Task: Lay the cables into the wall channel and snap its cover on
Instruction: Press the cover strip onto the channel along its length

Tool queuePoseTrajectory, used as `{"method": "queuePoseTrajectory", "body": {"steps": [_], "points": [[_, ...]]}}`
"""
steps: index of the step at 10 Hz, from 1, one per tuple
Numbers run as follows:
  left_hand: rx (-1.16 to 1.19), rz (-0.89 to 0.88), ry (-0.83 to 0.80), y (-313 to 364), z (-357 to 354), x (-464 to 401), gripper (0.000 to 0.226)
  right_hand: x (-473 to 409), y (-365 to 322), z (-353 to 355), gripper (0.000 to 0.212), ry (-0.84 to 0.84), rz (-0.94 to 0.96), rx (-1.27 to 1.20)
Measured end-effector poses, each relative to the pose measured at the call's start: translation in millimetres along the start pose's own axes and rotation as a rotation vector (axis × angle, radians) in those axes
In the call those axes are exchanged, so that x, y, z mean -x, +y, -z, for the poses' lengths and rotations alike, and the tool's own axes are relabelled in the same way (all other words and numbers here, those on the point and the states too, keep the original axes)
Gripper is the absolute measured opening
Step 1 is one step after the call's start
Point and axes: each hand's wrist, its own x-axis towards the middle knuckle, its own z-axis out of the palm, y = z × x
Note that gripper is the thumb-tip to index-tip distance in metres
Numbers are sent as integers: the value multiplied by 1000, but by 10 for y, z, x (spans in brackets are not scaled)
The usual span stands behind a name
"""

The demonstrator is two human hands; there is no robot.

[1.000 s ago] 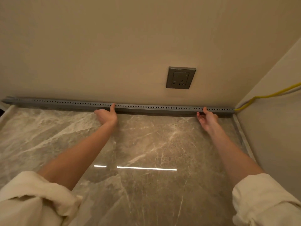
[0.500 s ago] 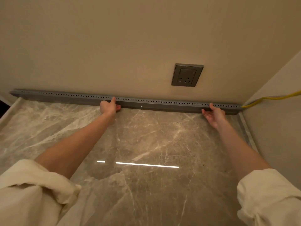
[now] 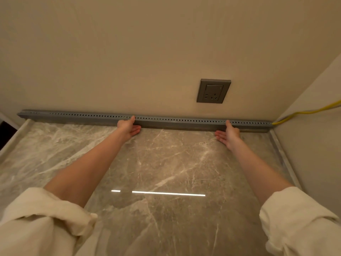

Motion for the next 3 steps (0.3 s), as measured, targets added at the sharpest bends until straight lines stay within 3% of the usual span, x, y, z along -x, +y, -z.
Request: {"method": "queuePoseTrajectory", "body": {"steps": [3], "points": [[-133,2,-100,-18,190,104,45,317,132,-368,51,-115,-27,110]]}}
